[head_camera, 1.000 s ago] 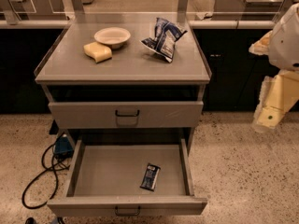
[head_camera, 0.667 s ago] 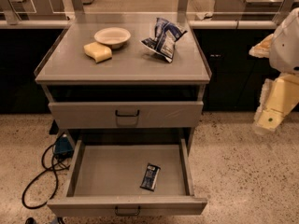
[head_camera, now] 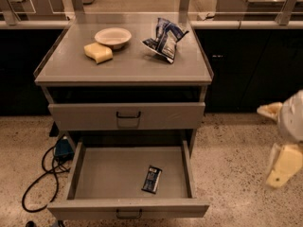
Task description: Pick rxbar blueberry from middle drawer and place on counter
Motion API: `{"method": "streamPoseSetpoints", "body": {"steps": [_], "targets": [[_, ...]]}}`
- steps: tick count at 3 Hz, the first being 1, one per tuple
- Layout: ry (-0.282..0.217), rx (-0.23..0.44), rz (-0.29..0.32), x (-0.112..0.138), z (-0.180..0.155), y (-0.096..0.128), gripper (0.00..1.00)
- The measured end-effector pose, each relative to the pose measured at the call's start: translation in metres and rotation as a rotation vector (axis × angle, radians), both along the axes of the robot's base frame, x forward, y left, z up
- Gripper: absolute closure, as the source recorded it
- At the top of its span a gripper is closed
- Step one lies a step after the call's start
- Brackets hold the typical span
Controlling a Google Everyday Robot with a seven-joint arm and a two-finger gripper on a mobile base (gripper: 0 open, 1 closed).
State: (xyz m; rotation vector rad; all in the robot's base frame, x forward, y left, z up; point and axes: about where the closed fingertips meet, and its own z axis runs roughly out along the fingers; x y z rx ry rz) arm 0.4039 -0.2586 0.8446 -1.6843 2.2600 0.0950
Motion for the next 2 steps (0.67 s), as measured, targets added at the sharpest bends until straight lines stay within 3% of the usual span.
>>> {"method": "streamPoseSetpoints", "body": {"steps": [1, 2], "targets": [[0.080, 0.091, -0.052, -0.034, -0.114, -0.024, 0.00], [0.185, 0.235, -0.050, -0.055, -0.214, -0.016, 0.00]]}}
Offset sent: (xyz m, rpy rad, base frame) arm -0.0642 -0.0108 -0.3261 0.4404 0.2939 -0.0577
